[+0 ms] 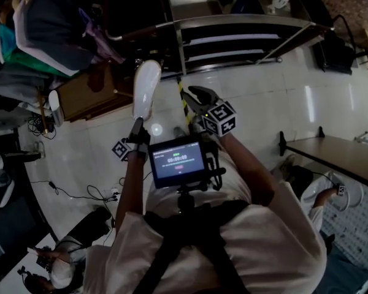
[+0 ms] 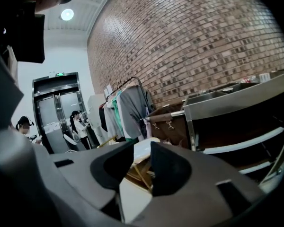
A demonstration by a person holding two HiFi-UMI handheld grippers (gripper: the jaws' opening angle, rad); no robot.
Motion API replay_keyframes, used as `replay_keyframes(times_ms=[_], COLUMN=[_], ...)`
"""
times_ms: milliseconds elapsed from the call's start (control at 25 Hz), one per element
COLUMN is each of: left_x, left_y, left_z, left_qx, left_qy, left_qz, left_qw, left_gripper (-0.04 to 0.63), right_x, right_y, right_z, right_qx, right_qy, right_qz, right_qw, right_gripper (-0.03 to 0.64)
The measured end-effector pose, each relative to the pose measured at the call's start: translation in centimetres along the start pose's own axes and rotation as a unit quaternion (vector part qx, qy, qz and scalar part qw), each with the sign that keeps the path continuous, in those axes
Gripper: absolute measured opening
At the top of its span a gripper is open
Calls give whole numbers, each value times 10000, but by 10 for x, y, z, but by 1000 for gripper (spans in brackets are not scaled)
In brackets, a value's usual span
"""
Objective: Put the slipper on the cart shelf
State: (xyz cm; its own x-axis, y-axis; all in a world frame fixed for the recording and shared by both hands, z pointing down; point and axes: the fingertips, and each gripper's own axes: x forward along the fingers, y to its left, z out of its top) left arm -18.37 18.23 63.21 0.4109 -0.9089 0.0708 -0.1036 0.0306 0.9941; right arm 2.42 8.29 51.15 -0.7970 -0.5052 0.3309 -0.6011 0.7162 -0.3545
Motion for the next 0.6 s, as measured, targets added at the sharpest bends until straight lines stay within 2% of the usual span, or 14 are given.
replay_keyframes(times_ms=[280, 600], left_x=[-2, 14], left_y=[-22, -27], left_z=[-15, -34], left_qx=[-272, -334], left_qy=[377, 772], left_qz=[-332, -418], left_qw=[9984, 9956], left_gripper=[51, 51], right_x=[-9, -14], right_y=[35, 36], right_z=[-1, -5], right_qx=[98, 164], right_qy=[-250, -400], right_qz=[-326, -470], right_qw=[9991, 9980], right_gripper=[115, 115])
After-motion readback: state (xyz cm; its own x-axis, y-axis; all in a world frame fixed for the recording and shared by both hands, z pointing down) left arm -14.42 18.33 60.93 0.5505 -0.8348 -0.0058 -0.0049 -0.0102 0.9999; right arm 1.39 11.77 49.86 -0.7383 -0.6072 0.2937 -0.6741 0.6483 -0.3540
